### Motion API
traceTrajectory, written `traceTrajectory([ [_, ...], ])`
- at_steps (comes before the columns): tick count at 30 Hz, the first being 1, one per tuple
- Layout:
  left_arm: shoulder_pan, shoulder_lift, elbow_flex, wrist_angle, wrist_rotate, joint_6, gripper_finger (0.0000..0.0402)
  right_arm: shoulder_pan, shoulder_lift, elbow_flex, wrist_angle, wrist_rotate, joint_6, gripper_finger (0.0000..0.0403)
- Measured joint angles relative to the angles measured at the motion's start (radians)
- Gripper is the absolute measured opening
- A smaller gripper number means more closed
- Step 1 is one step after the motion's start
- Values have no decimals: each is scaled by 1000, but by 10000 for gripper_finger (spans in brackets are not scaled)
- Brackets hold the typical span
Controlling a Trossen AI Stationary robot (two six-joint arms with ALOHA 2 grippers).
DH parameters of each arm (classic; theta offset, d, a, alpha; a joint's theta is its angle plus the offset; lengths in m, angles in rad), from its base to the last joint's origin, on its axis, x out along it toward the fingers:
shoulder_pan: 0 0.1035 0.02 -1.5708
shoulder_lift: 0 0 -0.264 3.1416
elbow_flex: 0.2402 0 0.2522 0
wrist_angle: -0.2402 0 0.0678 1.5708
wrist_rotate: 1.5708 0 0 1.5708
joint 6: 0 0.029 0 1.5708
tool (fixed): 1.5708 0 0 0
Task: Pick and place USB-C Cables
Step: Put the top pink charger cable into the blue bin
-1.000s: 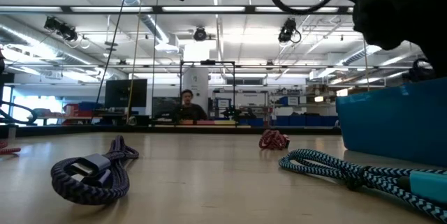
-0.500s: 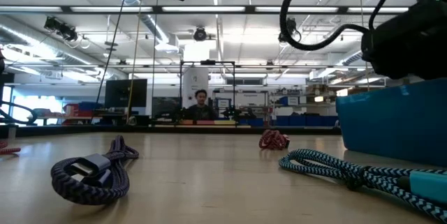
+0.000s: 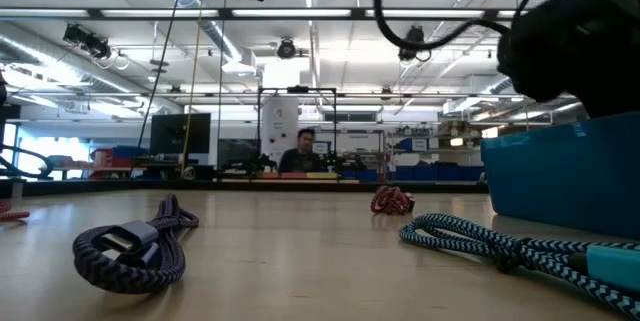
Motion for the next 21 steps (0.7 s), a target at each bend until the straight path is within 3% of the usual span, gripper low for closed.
traceTrajectory([
  [6, 0, 0, 0, 0, 0, 0, 94, -31, 0, 54, -42, -48, -82, 150],
  [21, 0, 0, 0, 0, 0, 1, 94, -180, -2, 306, -285, -51, -432, 149],
])
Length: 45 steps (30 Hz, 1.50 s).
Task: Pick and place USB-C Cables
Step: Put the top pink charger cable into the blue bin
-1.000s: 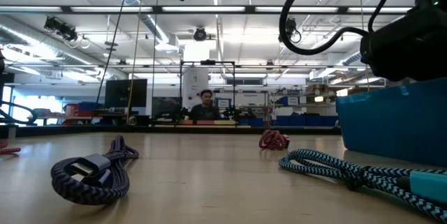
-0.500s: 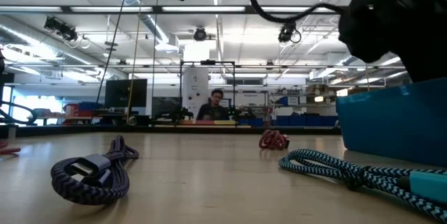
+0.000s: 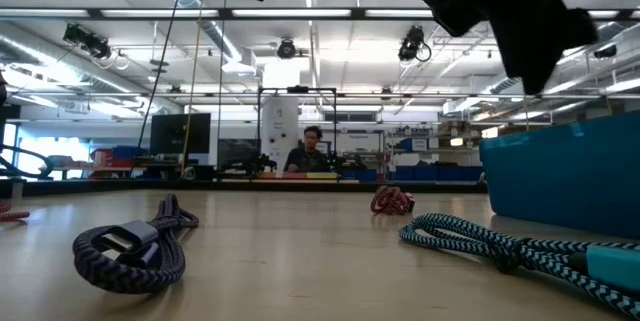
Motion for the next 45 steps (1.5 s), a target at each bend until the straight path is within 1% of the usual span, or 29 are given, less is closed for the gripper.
traceTrajectory([
  [3, 0, 0, 0, 0, 0, 0, 94, -39, 0, 42, -19, 39, -70, 149],
  [9, 0, 0, 0, 0, 0, 1, 94, -138, 2, 48, 68, 146, -169, 149],
  [11, 0, 0, 0, 0, 0, 1, 94, -173, 2, 37, 103, 186, -184, 150],
  [14, 0, 0, 0, -1, 0, 2, 94, -223, 3, 34, 110, 225, -186, 160],
  [18, 0, 0, 0, -11, 0, 3, 94, -267, 3, 22, 137, 258, -133, 179],
  [20, 0, 0, 0, -25, 1, 3, 94, -277, 3, 1, 180, 266, -91, 188],
  [25, 0, 0, 0, -51, 1, 25, 94, -273, 3, -94, 351, 269, -28, 209],
  [29, 0, 0, 0, -52, 1, 30, 94, -271, 3, -138, 376, 269, -12, 219],
  [35, 0, 0, 0, -52, 1, 53, 94, -268, 3, -202, 401, 262, 30, 219],
  [43, 0, 0, 0, -52, 0, 53, 94, -267, 14, -299, 610, 262, 40, 218],
  [45, 0, 0, 0, -51, 0, 50, 94, -268, 28, -312, 631, 255, 32, 218],
])
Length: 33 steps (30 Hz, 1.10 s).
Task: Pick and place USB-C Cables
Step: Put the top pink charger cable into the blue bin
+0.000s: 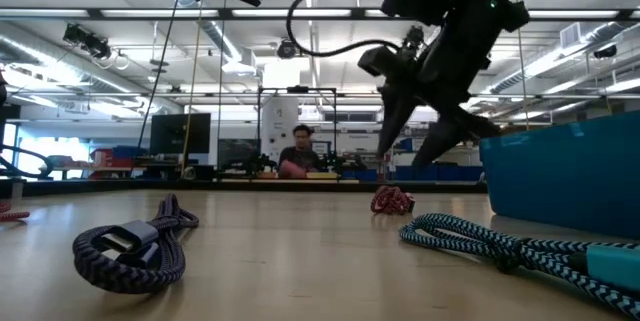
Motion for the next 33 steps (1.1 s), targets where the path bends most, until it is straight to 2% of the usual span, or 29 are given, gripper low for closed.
traceTrajectory([
  [6, 0, 0, 0, 11, 0, -24, 94, -3, 99, -1, 82, -88, -43, 218],
  [11, 0, 0, 0, 13, 0, -40, 94, -5, 155, 3, 167, -118, -55, 218],
  [15, 0, 0, 0, 13, -1, -50, 94, -7, 167, 19, 134, -129, -57, 210],
  [19, 0, 0, 0, 14, -1, -50, 94, -15, 164, 19, 115, -138, -64, 170],
  [22, 0, 0, 0, 14, -1, -50, 94, -26, 164, 17, 104, -153, -64, 109],
  [25, 0, 0, 0, 14, -1, -50, 94, -37, 165, 15, 97, -172, -87, 30],
  [26, 0, 0, 0, 14, 0, -50, 94, -40, 165, 15, 97, -175, -102, 19],
  [33, 0, 0, 0, 14, -1, -50, 94, -89, 95, 35, 93, -182, -176, 16],
])
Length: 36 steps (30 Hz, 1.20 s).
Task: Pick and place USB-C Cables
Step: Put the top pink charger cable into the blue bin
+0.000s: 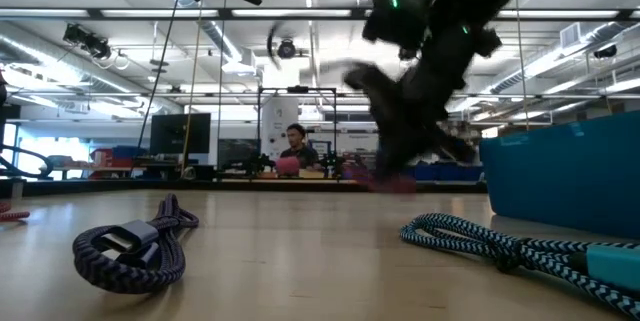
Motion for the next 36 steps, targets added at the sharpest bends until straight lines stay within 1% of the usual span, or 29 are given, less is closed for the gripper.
traceTrajectory([
  [3, 0, 0, 0, 0, 0, 0, 94, -31, -77, 64, 12, -2, -63, 16],
  [6, 0, 0, 0, 0, 0, 0, 94, -46, -153, 147, -63, -25, -141, 16],
  [8, 0, 0, 0, 0, 0, 0, 94, -46, -209, 218, -171, -46, -185, 16],
  [10, 0, 0, 0, 0, 0, 1, 94, -30, -257, 290, -318, -46, -200, 16],
  [13, 0, 0, 0, -1, 0, 1, 94, 20, -306, 382, -571, -36, -160, 16],
  [15, 0, 0, 0, -1, 0, 2, 94, 69, -335, 433, -723, -19, -86, 16],
  [18, 0, 0, 0, -1, 0, 2, 94, 159, -365, 469, -914, -6, 84, 16],
  [23, 0, 0, 0, -1, 0, 11, 94, 343, -373, 469, -1031, 11, 406, 16],
  [28, 0, 0, 0, -1, 0, 25, 94, 494, -320, 437, -1028, 13, 667, 16],
  [30, 0, 0, 0, 0, 0, 35, 94, 544, -292, 411, -1013, -13, 757, 16],
  [33, 1, 0, 0, 0, 0, 37, 94, 611, -249, 360, -933, -69, 879, 16],
  [36, 1, 0, 0, -1, 0, 41, 94, 666, -211, 310, -813, -97, 975, 16],
])
